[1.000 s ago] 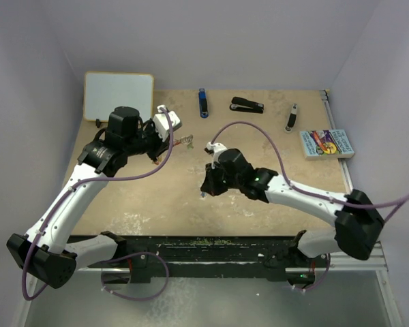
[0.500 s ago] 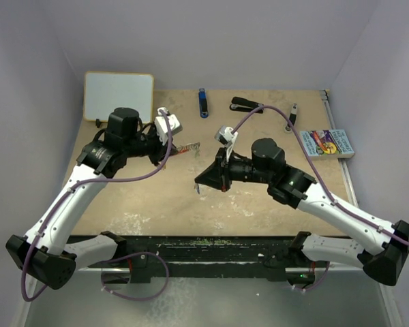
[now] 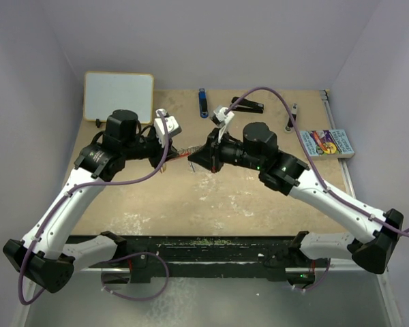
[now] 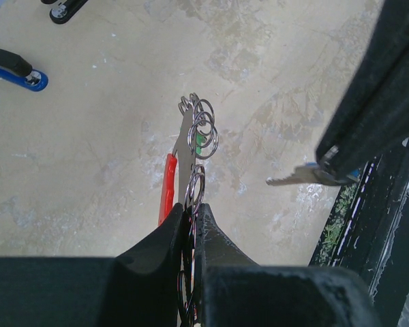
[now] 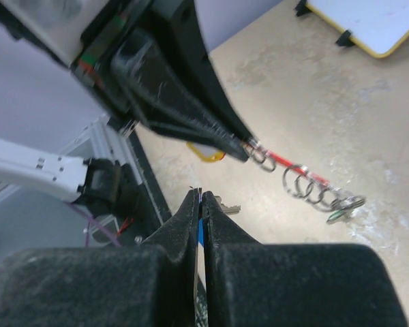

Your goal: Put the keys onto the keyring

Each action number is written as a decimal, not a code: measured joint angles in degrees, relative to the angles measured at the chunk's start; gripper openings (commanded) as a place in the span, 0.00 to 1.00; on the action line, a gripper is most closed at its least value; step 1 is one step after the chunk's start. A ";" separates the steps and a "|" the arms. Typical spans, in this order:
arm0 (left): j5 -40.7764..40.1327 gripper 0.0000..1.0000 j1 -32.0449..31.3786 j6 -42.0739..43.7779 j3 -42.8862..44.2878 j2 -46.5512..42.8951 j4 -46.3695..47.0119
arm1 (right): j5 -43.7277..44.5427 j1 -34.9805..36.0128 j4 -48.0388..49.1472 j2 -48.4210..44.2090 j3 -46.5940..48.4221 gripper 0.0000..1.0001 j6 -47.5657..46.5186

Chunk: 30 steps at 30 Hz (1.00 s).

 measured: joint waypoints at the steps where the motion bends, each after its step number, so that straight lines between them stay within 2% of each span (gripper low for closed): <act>1: 0.00 0.04 -0.02 -0.02 -0.11 -0.04 0.02 | 1.53 0.00 -0.68 0.66 1.20 0.00 0.00; 10: -0.24 0.03 -0.26 -0.07 -0.39 -0.15 0.02 | 9.33 0.00 -5.55 8.09 9.70 0.00 0.02; 15: -0.48 0.04 -0.26 -0.07 -0.39 -0.15 0.04 | 10.95 0.00 -7.58 11.41 11.26 0.00 0.00; 30: -1.31 0.04 -0.26 -0.42 -0.39 0.15 0.31 | 11.23 0.00 -9.07 12.02 12.72 0.00 0.00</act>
